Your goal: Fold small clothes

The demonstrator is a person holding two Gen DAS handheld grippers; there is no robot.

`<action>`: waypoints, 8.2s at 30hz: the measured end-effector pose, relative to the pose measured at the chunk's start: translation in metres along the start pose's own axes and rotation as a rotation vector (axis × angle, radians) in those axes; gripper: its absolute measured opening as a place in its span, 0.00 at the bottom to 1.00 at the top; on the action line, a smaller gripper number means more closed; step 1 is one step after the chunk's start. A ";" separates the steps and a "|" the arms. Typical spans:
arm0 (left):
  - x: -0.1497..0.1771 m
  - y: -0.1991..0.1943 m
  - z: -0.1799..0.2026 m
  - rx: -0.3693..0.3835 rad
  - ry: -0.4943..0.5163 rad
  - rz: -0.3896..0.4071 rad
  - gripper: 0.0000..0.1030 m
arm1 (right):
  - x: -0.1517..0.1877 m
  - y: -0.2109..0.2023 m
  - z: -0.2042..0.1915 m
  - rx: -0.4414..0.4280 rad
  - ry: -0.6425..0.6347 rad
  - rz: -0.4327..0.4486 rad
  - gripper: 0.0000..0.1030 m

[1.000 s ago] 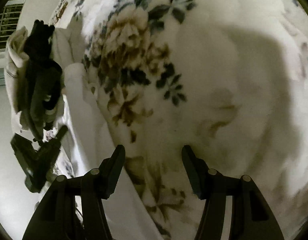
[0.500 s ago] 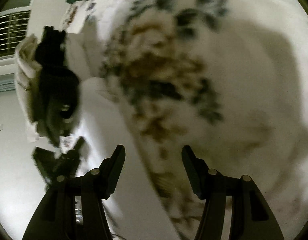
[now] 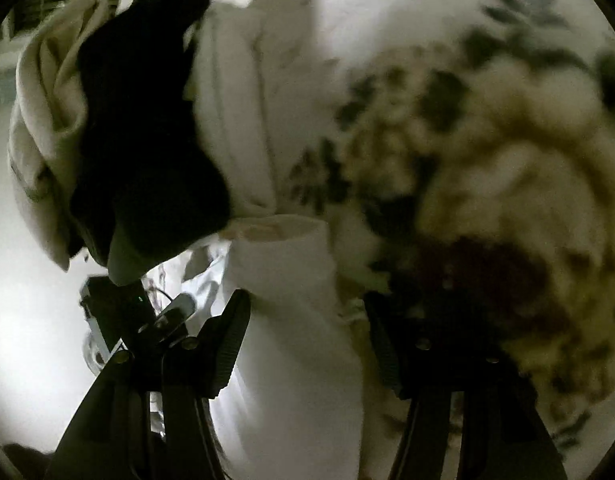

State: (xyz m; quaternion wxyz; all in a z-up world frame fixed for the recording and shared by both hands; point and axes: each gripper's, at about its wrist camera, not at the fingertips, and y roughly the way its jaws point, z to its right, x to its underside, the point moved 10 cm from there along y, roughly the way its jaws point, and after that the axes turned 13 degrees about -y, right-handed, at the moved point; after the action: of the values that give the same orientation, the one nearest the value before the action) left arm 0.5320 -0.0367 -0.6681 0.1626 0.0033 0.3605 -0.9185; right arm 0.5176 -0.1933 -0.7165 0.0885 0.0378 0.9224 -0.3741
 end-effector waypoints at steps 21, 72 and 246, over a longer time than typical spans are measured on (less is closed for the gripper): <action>0.115 -0.133 0.097 -0.006 0.220 0.105 0.14 | 0.101 -0.083 -0.121 -0.035 -0.229 0.123 0.05; 0.472 -0.196 -0.135 -0.294 -0.299 -0.392 0.66 | 0.580 -0.029 -0.051 0.004 0.430 -0.427 0.41; -0.029 -0.237 0.157 0.105 0.063 0.063 0.13 | -0.012 -0.172 -0.231 -0.132 -0.040 0.251 0.15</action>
State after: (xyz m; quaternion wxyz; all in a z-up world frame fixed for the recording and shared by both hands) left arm 0.5057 0.0309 -0.3918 0.1798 0.0522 0.3165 -0.9299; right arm 0.4749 -0.1561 -0.4341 0.1552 0.1396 0.9311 -0.2992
